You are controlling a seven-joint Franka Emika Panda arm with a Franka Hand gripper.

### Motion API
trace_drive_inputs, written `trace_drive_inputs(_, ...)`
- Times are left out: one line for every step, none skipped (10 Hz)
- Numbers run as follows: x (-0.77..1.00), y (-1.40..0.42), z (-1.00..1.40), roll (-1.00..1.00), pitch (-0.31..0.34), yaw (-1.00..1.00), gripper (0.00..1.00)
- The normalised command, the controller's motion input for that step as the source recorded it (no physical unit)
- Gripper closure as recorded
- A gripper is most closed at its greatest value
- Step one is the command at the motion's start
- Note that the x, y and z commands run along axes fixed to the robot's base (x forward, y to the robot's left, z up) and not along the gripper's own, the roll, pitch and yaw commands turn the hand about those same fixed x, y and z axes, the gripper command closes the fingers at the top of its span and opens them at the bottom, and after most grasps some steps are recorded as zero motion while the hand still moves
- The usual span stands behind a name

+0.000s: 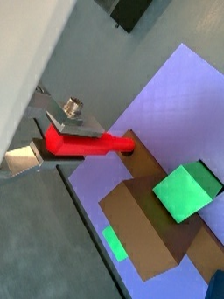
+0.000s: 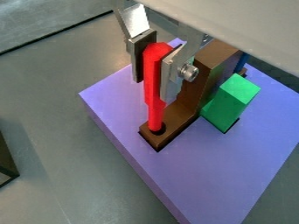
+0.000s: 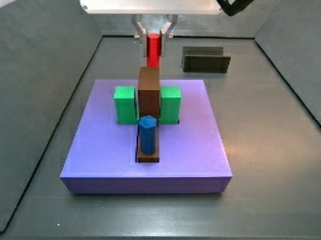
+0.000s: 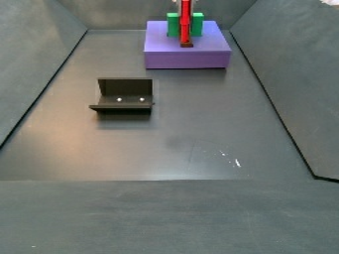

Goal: Pick up the red object. Move up. Place the red object on the fixture. Regrasp the red object. Move to above the board. Insert the red object.
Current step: Insert the red object.

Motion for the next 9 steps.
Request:
trace_drive_inputs(0.0, 0.0, 0.0, -0.02, 0.0, 0.0, 1.0)
trace_drive_inputs(0.0, 0.0, 0.0, -0.04, 0.0, 0.0, 1.0)
trace_drive_inputs(-0.05, 0.03, 0.0, -0.04, -0.001, 0.0, 1.0)
trace_drive_inputs(-0.06, 0.04, 0.0, -0.03, 0.0, 0.0, 1.0)
trace_drive_inputs(-0.04, 0.0, 0.0, -0.02, 0.0, 0.0, 1.0)
trace_drive_inputs(-0.07, 0.01, 0.0, -0.03, -0.007, 0.0, 1.0)
trace_drive_inputs(-0.01, 0.0, 0.0, -0.04, 0.0, 0.0, 1.0)
trace_drive_inputs(-0.06, 0.0, 0.0, -0.03, -0.001, 0.0, 1.0)
trace_drive_inputs(-0.13, 0.0, 0.0, -0.05, -0.013, 0.0, 1.0)
